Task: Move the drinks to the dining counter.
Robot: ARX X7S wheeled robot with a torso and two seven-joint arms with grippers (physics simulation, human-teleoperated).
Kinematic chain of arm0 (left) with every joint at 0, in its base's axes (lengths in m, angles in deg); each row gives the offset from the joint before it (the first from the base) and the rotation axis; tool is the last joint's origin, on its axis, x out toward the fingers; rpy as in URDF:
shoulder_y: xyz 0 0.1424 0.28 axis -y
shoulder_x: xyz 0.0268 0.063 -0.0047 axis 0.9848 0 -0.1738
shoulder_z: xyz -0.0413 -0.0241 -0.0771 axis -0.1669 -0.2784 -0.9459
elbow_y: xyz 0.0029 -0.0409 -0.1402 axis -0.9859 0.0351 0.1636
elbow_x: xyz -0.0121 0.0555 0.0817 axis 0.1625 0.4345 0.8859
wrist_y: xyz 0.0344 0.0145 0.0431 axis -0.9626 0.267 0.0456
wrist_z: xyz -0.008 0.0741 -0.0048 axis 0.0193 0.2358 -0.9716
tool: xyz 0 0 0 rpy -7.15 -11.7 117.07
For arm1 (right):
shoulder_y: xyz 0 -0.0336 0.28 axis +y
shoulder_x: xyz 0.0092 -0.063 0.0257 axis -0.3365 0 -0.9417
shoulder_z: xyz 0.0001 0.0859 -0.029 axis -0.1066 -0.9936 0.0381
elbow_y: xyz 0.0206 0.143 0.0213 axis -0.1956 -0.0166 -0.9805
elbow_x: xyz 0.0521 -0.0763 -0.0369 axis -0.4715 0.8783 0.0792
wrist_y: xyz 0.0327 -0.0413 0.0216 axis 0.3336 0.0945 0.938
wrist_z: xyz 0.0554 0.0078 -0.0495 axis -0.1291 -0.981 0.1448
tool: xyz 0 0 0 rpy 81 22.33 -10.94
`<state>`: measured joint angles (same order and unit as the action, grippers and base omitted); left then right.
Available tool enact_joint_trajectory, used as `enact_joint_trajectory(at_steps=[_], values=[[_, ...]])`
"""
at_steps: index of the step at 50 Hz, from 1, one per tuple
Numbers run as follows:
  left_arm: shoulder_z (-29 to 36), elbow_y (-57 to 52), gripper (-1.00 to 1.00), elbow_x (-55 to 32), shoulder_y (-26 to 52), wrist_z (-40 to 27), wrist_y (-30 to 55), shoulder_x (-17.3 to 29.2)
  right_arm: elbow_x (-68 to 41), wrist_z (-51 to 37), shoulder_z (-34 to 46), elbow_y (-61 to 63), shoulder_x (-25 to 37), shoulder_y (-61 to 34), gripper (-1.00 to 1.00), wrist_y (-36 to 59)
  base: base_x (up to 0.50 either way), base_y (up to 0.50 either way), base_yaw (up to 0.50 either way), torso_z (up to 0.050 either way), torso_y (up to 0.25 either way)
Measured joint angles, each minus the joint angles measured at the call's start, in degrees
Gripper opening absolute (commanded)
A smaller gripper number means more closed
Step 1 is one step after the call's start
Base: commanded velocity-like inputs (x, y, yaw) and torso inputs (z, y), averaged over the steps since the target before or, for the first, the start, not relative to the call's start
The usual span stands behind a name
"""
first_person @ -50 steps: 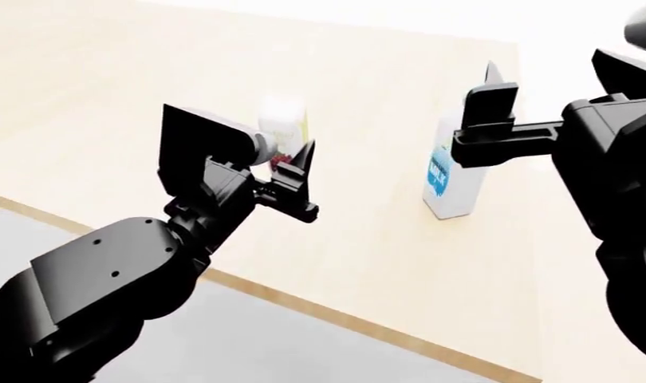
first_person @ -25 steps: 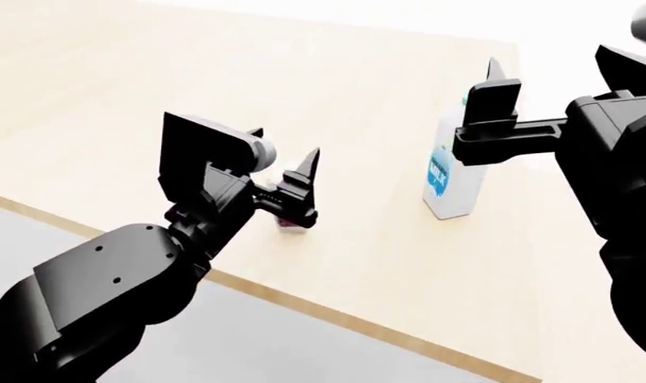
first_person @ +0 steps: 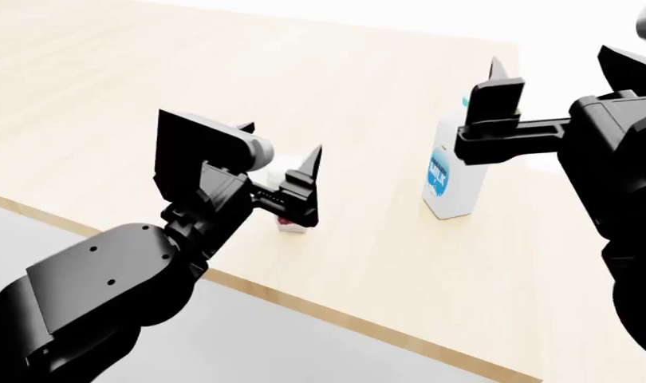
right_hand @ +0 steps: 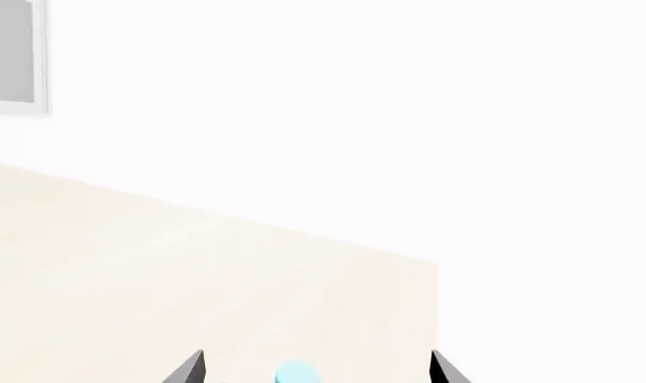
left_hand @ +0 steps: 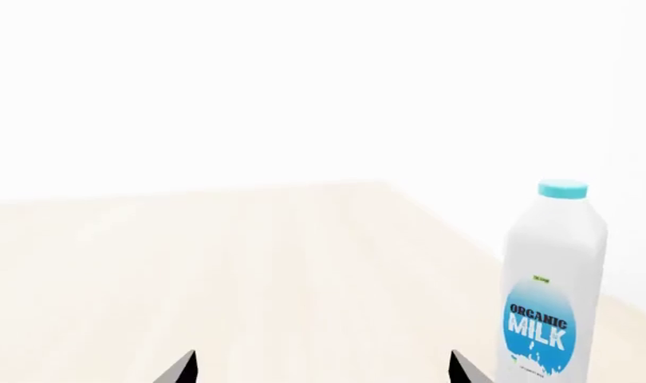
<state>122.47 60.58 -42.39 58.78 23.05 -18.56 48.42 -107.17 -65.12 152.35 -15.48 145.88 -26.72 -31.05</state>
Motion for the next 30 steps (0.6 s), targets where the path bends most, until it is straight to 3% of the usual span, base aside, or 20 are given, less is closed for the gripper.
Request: enact_joint_trajectory(at_steps=[26,30], values=[[-10.43,-20.71,1.0,-17.71,5.08,-13.54,1.74,7.13,-1.73,-10.57,-2.73,5.94,2.98,-2.43,1.0,-0.75,0.0,0.0,0.0,0.0,0.0],[-10.89,-21.97,1.0,-18.61,5.64,-14.6,1.94,7.46,-1.08,-11.85,-2.7,6.98,2.99,-2.92,1.0,0.26,-0.32,-0.12,0.0,0.0,0.0]])
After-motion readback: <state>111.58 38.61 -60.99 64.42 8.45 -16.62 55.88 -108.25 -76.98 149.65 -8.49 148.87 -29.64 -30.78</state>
